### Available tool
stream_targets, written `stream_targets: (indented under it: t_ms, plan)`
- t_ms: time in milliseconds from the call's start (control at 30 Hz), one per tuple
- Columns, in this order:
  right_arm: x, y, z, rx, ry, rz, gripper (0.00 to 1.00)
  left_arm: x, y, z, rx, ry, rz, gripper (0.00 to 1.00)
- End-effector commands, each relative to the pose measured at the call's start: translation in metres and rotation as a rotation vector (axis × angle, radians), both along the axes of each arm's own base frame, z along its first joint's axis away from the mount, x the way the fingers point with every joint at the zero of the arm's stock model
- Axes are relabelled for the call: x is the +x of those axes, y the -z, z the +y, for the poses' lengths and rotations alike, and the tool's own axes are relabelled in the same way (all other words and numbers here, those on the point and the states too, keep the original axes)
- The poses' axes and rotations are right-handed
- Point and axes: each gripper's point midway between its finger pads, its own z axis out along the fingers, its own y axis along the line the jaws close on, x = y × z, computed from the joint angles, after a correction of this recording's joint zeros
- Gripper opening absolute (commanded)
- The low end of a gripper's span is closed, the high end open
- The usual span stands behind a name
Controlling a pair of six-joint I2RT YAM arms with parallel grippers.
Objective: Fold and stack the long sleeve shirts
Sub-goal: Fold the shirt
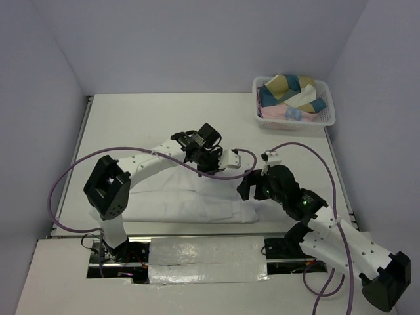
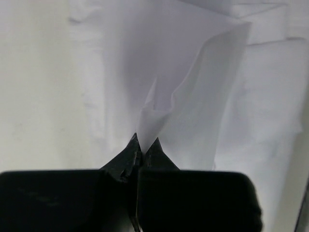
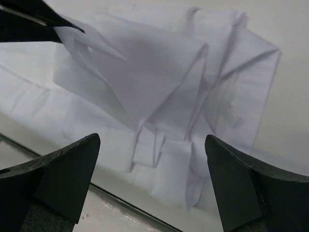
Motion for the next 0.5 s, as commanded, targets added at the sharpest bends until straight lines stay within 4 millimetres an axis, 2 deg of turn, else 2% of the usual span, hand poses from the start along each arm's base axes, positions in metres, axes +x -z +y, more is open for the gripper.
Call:
stream_targets:
  t_ms: [0, 67, 333, 467]
  plan:
    - [0.020, -0.018, -0.021, 0.014, 0.175, -0.005, 0.97, 0.038, -0.012, -0.009, -0.006, -0.146, -0.155, 0.00]
    - [0.026, -0.016, -0.029, 0.022, 0.212, 0.011, 0.96, 0.045, -0.013, -0.011, 0.006, -0.153, -0.200, 0.01]
    - [0.030, -0.013, -0.031, 0.043, 0.213, 0.037, 0.95, 0.038, -0.006, -0.020, 0.046, -0.108, -0.257, 0.04]
    - [0.031, -0.012, -0.030, 0.043, 0.213, 0.039, 0.95, 0.052, -0.013, -0.018, 0.061, -0.193, -0.328, 0.05]
